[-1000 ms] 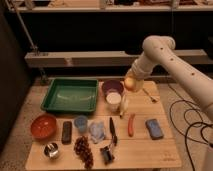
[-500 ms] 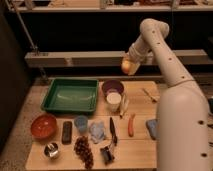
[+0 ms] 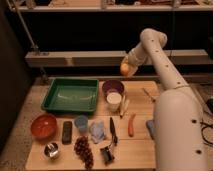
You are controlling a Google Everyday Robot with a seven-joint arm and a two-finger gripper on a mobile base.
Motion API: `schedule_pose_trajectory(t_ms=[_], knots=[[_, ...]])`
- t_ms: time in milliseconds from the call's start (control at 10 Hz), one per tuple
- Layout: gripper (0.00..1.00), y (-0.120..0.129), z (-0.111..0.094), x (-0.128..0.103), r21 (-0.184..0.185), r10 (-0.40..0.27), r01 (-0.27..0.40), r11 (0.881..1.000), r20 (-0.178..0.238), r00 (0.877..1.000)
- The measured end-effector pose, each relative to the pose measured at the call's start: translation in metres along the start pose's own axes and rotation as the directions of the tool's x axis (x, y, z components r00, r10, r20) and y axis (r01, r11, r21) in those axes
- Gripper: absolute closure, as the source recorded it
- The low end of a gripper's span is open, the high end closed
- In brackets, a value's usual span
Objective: Place apple in purple bowl
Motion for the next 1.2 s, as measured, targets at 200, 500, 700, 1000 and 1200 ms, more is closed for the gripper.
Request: schedule_pose_trajectory(t_ms=[200,500,700,1000,1200], knots=[[1.00,0.033,0.010,-0.005,0.082,-0.028,0.029,0.996,-0.014,1.000],[1.00,0.058,0.018,-0.014,0.146,-0.050,0.053,0.988,-0.026,0.998],[1.00,0.054,0.024,-0.018,0.143,-0.054,0.057,0.988,-0.027,0.998],[1.00,0.053,0.029,-0.020,0.126,-0.051,0.054,0.991,-0.028,0.998],[1.00,0.052,0.031,-0.020,0.119,-0.050,0.053,0.991,-0.030,0.998]])
